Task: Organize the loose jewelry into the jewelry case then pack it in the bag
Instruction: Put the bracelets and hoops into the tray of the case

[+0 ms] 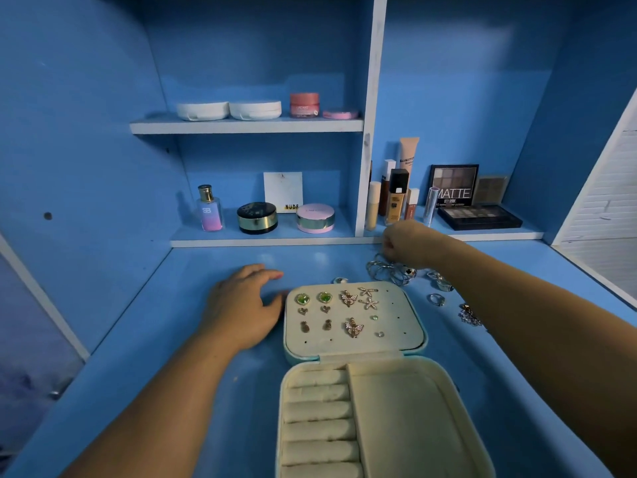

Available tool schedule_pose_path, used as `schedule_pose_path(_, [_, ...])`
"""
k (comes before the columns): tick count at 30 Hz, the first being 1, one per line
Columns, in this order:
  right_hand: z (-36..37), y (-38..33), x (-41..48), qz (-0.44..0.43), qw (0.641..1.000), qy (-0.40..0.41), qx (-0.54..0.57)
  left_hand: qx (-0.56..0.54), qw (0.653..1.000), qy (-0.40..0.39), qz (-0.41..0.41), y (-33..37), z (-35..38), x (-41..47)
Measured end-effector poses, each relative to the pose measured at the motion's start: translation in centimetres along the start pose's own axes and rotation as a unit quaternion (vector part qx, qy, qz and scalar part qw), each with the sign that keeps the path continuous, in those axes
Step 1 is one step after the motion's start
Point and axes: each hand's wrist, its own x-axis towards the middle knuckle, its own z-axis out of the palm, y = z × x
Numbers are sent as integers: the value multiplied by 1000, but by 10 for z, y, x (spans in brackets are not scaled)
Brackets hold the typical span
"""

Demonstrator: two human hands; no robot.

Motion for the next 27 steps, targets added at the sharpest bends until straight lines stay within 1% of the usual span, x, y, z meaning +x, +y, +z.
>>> schedule_pose_path(2, [-2, 1, 2, 7, 1000, 2, 6, 1, 1000, -1, -2, 1, 0, 0])
schedule_pose_path(4, [-6, 7, -1, 14, 999, 31, 35, 3, 1000, 5, 0, 0, 0, 0])
schedule_pose_path(6, [-8, 13, -8, 15, 995, 66, 78, 2, 1000, 10, 0, -2, 0, 1])
schedule_pose_path(10, [-4, 14, -31, -10, 979, 148, 138, 3, 1000, 7, -3, -4, 0, 1])
schedule_pose_path(14, [-2, 8, -45, -45, 960, 232, 153, 7, 1000, 7, -5, -1, -1, 1])
schedule_pose_path(16, [-3, 7, -45, -49, 959, 237, 149, 9, 1000, 10, -5, 0, -1, 1])
schedule_pose_path(19, [-5, 10, -46, -52, 963, 222, 142, 5, 1000, 19, -7, 1, -1, 1])
schedule_pose_path(21, [-5, 11, -50, -53, 955, 245, 157, 5, 1000, 23, -7, 2, -1, 1])
schedule_pose_path(24, [-12, 9, -68, -7, 927, 279, 252, 10, 1000, 24, -7, 1, -1, 1])
schedule_pose_path(26, [-11, 10, -81, 25, 913, 253, 318, 10, 1000, 21, -4, 1, -2, 1])
schedule_pose_path(27, [-7, 9, -88, 32, 916, 240, 321, 11, 1000, 18, -6, 0, -2, 1])
